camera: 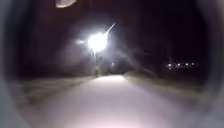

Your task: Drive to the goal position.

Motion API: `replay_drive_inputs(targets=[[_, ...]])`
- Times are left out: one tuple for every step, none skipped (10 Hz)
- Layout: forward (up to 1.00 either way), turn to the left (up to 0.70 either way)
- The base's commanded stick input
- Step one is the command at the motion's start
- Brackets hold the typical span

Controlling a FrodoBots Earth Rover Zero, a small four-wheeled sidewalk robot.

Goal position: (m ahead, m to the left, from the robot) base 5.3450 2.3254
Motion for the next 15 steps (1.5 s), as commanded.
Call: replay_drive_inputs(targets=[[0.70, 0.00], [0.70, 0.00], [0.70, 0.00], [0.70, 0.00], [0.70, 0.00], [0.70, 0.00], [0.70, 0.00], [0.70, 0.00], [0.70, 0.00], [0.70, 0.00], [0.70, 0.00], [0.70, 0.00], [0.70, 0.00], [0.70, 0.00], [0.70, 0.00]])
